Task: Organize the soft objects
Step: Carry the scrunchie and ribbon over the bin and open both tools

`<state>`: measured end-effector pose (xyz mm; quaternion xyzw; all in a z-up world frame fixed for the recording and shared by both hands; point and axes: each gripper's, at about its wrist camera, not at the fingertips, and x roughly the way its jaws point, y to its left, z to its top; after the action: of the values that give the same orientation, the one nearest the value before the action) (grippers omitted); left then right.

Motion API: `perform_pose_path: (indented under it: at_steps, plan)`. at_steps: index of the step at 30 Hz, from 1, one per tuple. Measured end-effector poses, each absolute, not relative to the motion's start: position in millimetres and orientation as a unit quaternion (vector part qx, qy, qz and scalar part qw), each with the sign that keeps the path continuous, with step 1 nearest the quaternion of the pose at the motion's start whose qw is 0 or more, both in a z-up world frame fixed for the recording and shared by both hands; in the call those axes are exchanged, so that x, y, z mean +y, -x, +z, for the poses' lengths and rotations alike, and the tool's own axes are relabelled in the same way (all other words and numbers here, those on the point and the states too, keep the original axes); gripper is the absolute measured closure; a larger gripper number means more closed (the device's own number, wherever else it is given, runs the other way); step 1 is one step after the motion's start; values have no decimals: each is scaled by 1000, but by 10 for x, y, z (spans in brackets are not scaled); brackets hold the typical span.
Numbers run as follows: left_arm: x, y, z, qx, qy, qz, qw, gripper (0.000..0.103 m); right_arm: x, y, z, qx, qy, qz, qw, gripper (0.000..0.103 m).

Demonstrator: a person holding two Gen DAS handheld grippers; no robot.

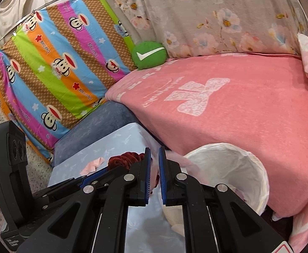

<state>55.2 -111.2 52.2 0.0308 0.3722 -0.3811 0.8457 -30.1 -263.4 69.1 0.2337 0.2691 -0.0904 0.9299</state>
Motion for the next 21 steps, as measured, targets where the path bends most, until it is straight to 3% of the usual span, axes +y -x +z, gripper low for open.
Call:
perform_pose_path:
  at_steps: [5, 8, 10, 11, 21]
  plan:
    - [-1282, -509, 468, 384, -35, -387, 838, 85, -2792, 380, 644, 268, -242, -104, 927, 90]
    - [-1325, -494, 459, 384, -35, -382, 840, 74, -2852, 423, 616, 267, -246, -109, 925, 89]
    - [-1344, -489, 461, 383, -35, -377, 843, 57, -2876, 445, 599, 267, -248, -112, 924, 87]
    - [-1337, -486, 463, 381, -34, -372, 846, 54, -2888, 451, 587, 268, -249, -113, 924, 85]
    - [-1269, -533, 406, 385, -34, -356, 851, 53, -2833, 409, 524, 277, -247, -105, 923, 83]
